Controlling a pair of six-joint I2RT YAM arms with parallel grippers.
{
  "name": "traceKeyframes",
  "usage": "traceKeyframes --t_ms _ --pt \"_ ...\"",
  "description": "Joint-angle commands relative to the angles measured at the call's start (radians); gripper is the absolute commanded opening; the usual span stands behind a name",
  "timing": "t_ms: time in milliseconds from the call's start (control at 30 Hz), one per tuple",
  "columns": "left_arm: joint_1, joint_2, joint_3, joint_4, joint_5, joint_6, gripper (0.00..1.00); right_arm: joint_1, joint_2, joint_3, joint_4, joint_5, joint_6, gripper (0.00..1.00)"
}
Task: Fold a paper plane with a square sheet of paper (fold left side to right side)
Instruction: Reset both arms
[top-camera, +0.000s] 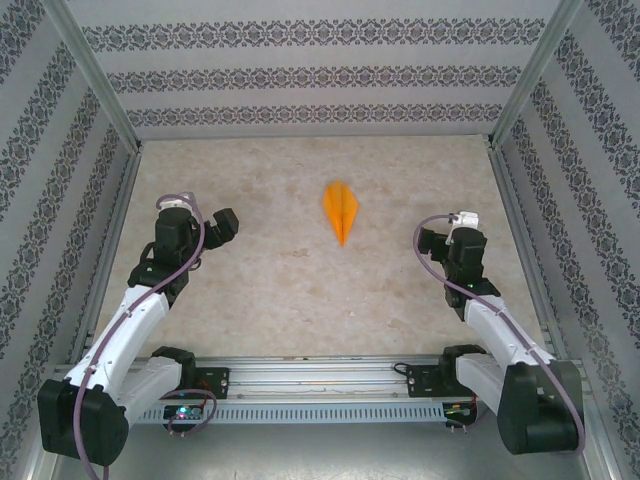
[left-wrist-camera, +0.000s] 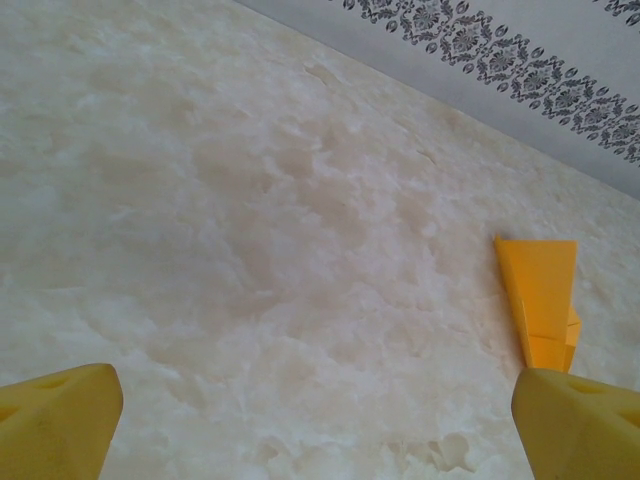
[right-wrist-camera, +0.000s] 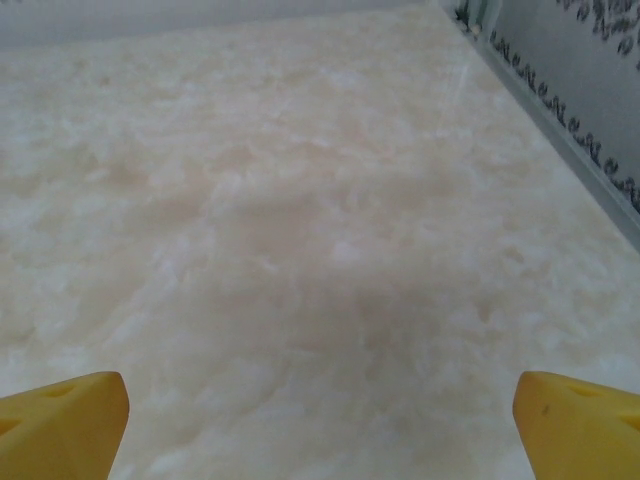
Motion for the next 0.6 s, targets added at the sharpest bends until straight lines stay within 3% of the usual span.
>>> traceKeyframes --t_ms 0,367,567 --pt "0.020 -0.011 0.026 -0.027 -0.026 0.044 1.00 -0.026 0.051 -0.064 0.257 -0.077 -0.037 0.98" --pt "0.029 -0.003 -0.004 0.006 -0.093 0.122 1.00 -0.047 0.305 -0.087 0.647 -0.226 -0.086 0.98" --pt "0.035 0.002 -0.081 0.142 -0.243 0.219 1.00 -0.048 0.477 -0.067 0.766 -0.277 -0.097 0.98"
